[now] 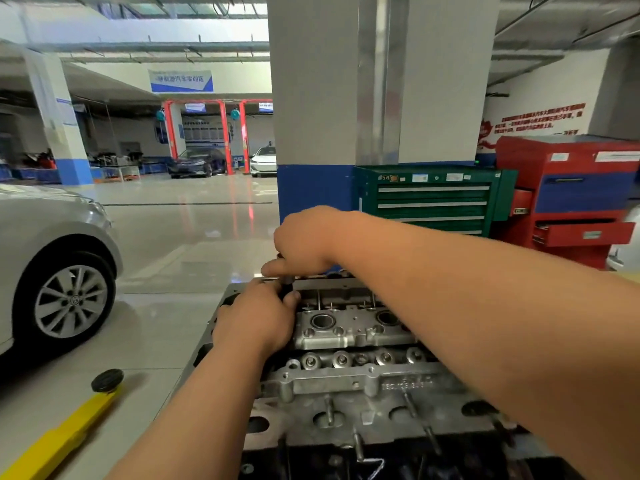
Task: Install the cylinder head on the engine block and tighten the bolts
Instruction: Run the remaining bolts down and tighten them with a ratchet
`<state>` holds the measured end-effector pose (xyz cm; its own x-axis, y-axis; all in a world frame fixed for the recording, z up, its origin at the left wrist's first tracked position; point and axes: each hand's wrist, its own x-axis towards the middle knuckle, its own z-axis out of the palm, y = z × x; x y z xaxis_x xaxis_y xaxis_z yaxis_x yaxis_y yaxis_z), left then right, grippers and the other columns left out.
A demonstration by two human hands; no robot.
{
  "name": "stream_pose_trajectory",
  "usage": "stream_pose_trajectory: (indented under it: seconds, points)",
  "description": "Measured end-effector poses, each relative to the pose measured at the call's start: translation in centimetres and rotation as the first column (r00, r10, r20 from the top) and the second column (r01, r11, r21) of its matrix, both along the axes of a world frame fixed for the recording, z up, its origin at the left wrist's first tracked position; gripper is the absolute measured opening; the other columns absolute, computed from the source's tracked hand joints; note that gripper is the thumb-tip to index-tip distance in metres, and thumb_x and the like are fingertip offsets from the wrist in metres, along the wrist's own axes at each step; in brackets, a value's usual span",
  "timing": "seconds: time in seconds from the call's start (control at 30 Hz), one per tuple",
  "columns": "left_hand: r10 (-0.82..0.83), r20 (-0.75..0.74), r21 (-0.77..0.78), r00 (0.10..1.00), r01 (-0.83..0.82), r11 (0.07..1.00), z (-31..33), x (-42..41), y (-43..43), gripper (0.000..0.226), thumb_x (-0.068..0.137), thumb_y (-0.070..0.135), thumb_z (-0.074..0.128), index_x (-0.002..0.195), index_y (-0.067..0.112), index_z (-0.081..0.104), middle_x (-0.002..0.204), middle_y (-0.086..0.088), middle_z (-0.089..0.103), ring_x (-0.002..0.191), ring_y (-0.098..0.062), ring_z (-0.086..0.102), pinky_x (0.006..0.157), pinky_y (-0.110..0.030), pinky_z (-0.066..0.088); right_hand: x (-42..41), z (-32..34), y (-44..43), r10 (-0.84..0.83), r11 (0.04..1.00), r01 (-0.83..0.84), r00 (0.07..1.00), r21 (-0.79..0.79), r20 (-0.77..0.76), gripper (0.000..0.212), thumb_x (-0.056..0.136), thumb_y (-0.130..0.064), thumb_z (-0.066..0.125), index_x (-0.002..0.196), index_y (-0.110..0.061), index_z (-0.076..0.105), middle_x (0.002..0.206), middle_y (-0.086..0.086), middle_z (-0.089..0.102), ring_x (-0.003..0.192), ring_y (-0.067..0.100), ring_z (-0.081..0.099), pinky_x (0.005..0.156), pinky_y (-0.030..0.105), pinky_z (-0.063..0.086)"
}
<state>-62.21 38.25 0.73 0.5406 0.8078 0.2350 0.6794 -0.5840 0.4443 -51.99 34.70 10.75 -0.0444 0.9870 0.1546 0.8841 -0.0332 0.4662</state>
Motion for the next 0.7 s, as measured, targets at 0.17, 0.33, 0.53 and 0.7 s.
stream_pose_trajectory:
  seconds: [0.17, 0.33, 0.53, 0.7]
  points:
    - [-0.011, -0.051, 0.015, 0.999, 0.012, 1.0, -0.1, 0.2, 0.2, 0.037, 0.098, 0.043, 0.034, 0.122, 0.025, 0.057, 0.129, -0.006, 0.056, 0.112, -0.03, 0.056, 0.098, -0.05, 0.042, -0.1, -1.6, 0.5, 0.098, 0.987, -0.11, 0.99, 0.121, 0.102, 0.045, 0.101, -0.036, 0.028, 0.064, -0.016, 0.043, 0.068, -0.001, 0.043, 0.06, 0.018, 0.042, 0.051, 0.03, 0.033]
    - [-0.019, -0.059, -0.007, 0.998, 0.018, 1.0, 0.0, 0.2, 0.3, 0.023, 0.095, 0.034, 0.035, 0.082, 0.026, 0.053, 0.108, -0.008, 0.062, 0.085, -0.028, 0.056, 0.09, -0.049, 0.048, -2.9, -1.8, 3.3, -0.416, 0.908, 0.415, 0.909, 0.057, 0.014, 0.012, 0.089, -0.015, 0.047, 0.084, -0.018, 0.058, 0.079, 0.001, 0.053, 0.066, 0.024, 0.052, 0.052, 0.031, 0.043]
    - [0.002, -0.049, 0.027, 0.999, 0.0, 1.0, -0.2, 0.3, 0.3, 0.037, 0.099, 0.045, 0.034, 0.118, 0.023, 0.056, 0.121, -0.009, 0.058, 0.106, -0.032, 0.057, 0.094, -0.048, 0.045, 0.7, 0.0, 0.1, 0.154, 0.988, -0.15, 0.947, -0.033, 0.283, 0.056, 0.097, -0.057, 0.022, 0.09, -0.018, 0.062, 0.087, 0.0, 0.057, 0.079, 0.019, 0.054, 0.055, 0.031, 0.033]
    - [-0.014, -0.026, 0.031, 1.0, 0.014, 0.999, -0.1, 0.2, 0.1, 0.032, 0.098, 0.045, 0.035, 0.107, 0.029, 0.061, 0.114, -0.003, 0.06, 0.104, -0.03, 0.057, 0.093, -0.047, 0.045, -0.4, -2.0, 0.9, -0.079, 0.986, 0.064, 0.993, 0.156, 0.091, 0.041, 0.101, -0.031, 0.029, 0.065, -0.018, 0.044, 0.069, -0.002, 0.043, 0.059, 0.017, 0.04, 0.048, 0.029, 0.025]
